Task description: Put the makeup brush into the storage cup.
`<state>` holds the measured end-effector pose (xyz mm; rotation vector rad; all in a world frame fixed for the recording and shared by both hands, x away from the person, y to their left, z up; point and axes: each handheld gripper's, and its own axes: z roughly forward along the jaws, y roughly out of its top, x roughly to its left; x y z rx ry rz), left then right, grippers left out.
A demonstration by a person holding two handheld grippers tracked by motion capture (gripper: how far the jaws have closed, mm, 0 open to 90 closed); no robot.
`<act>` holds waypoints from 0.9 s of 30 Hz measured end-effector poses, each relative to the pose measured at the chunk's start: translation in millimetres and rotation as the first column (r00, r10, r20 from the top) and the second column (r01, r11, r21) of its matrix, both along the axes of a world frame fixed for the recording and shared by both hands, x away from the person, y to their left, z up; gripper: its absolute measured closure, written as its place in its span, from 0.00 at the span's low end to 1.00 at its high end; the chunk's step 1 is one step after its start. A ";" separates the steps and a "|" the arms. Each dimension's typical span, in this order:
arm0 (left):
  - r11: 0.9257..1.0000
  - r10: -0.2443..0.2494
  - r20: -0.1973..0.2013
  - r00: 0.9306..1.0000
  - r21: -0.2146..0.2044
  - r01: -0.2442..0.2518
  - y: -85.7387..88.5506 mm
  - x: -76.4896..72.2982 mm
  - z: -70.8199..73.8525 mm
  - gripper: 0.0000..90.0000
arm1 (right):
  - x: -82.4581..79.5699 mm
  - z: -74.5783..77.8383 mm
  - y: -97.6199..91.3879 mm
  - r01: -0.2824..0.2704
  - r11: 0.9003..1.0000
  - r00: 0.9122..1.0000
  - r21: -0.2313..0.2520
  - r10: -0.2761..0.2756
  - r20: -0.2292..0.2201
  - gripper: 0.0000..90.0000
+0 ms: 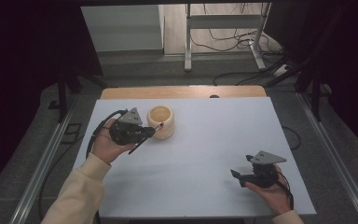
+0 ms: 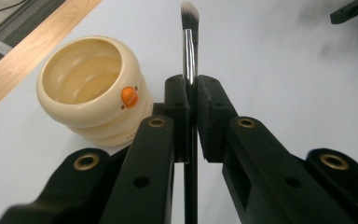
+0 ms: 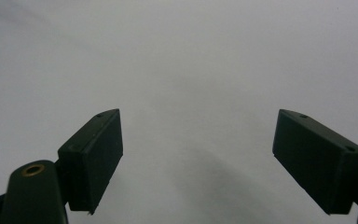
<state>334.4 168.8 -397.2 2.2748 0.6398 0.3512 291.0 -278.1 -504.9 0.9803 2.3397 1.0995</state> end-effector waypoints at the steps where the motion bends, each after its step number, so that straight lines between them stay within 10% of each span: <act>1: 1.000 0.002 0.001 1.000 -0.005 -0.002 0.2 0.1 0.3 0.93 | 0.0 0.0 -0.1 0.000 1.000 1.000 0.001 0.000 0.000 0.18; 16: 0.995 0.062 0.004 0.998 -0.079 -0.062 2.6 2.6 4.7 0.93 | 0.0 0.2 -0.2 0.002 1.000 1.000 0.002 -0.002 0.001 0.18; 27: 0.977 0.135 0.000 0.991 -0.165 -0.133 5.4 6.9 11.8 0.93 | 0.4 0.6 -1.3 0.006 1.000 1.000 0.007 -0.006 0.002 0.18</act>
